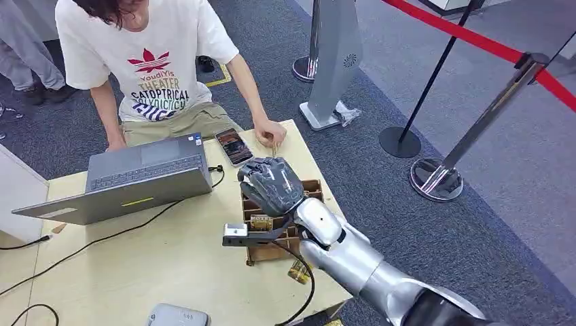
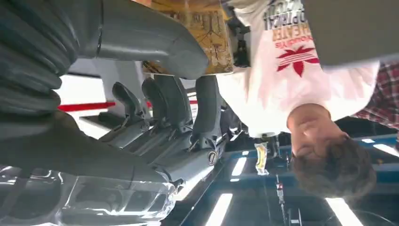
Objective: Pass the card to the sensor for recognition and then transmit it.
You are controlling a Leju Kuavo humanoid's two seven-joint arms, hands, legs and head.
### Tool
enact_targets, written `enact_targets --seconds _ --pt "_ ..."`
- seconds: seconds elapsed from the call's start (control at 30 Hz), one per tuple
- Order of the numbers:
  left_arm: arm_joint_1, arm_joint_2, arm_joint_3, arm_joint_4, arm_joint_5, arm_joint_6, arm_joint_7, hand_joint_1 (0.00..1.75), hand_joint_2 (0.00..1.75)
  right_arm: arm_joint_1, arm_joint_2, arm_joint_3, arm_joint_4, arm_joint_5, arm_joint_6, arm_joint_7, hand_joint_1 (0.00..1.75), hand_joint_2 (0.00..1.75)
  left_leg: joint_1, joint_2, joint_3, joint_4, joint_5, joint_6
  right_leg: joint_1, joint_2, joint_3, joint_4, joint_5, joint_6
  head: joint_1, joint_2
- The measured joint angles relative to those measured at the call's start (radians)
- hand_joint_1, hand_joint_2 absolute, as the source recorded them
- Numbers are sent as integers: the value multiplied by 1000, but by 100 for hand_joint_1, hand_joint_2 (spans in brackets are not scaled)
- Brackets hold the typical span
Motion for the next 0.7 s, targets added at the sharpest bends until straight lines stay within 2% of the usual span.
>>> enact_targets --seconds 0.07,0.17,0.33,0.57,0.6,0.7 --pt "0 0 0 0 -5 -1 0 0 175 -16 0 0 -16 -41 26 -13 148 175 0 0 0 0 0 0 0 0 0 0 0 0 0 0" --pt "-1 0 0 0 -11 -2 0 0 175 -41 0 -1 -45 -96 66 -25 155 175 0 0 0 0 0 0 0 0 0 0 0 0 0 0" --pt "-10 0 0 0 -29 -13 4 0 175 -73 0 -12 -107 -175 111 -43 154 175 0 0 0 0 0 0 0 0 0 0 0 0 0 0" --pt "-29 -5 -8 0 -53 -19 22 0 175 -123 3 -26 -144 -221 121 -63 155 175 0 0 0 0 0 0 0 0 0 0 0 0 0 0" --pt "-32 -5 -10 0 -56 -19 22 0 175 -132 7 -26 -144 -224 121 -65 161 175 0 0 0 0 0 0 0 0 0 0 0 0 0 0" --pt "-41 -6 -13 0 -63 -19 26 0 175 -165 28 -24 -140 -231 123 -71 161 175 0 0 0 0 0 -1 0 0 0 1 0 0 0 0"
